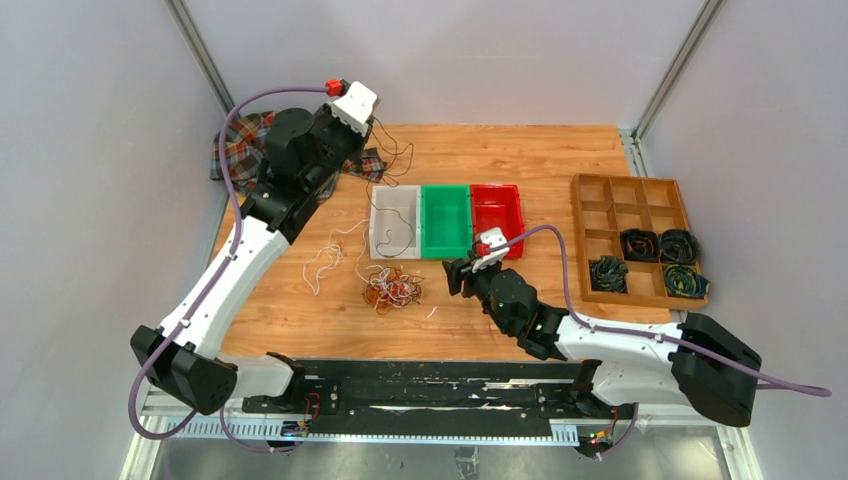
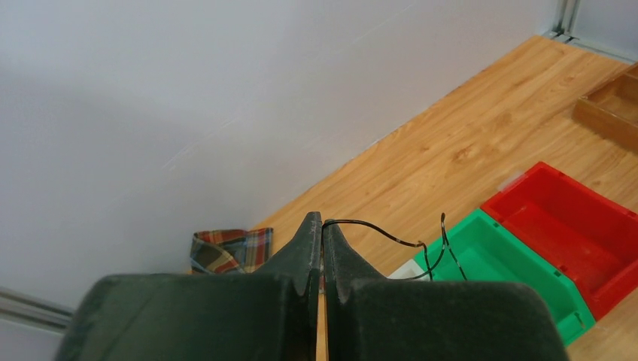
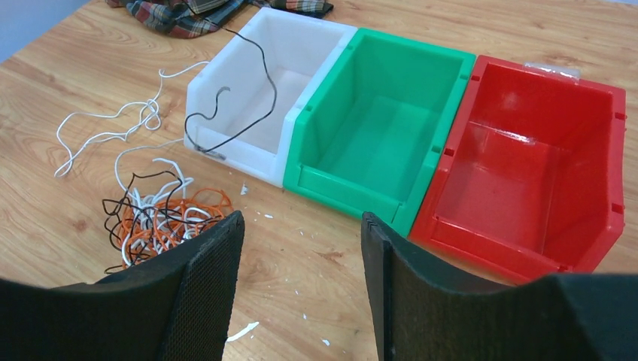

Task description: Untangle the cables

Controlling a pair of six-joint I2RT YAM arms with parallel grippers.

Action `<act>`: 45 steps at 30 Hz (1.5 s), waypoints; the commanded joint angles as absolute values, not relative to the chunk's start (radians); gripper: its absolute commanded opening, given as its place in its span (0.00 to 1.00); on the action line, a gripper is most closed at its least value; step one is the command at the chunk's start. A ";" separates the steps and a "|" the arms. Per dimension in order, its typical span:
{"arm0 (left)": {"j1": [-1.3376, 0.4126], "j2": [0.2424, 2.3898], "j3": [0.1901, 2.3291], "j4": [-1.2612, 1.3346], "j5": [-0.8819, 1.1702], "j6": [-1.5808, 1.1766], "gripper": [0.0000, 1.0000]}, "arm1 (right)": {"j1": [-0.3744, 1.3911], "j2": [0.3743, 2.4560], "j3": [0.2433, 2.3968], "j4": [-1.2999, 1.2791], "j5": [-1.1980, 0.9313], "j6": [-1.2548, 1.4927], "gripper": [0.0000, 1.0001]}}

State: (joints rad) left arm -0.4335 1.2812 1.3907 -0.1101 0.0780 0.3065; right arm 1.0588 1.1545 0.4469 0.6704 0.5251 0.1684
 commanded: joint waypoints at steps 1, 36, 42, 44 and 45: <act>-0.439 1.281 1.425 -0.044 0.054 0.343 0.00 | 1.043 1.149 0.425 0.716 0.546 0.202 0.58; -0.490 1.418 1.280 -0.105 0.172 0.307 0.00 | 0.988 1.129 0.298 0.784 0.572 0.246 0.58; -0.495 1.466 1.296 -0.145 0.186 0.304 0.00 | 0.969 1.129 0.285 0.793 0.573 0.251 0.58; -0.496 1.487 1.304 -0.162 0.184 0.315 0.00 | 0.960 1.125 0.282 0.793 0.571 0.253 0.58; -0.496 1.497 1.310 -0.173 0.180 0.323 0.00 | 0.956 1.125 0.282 0.792 0.569 0.253 0.58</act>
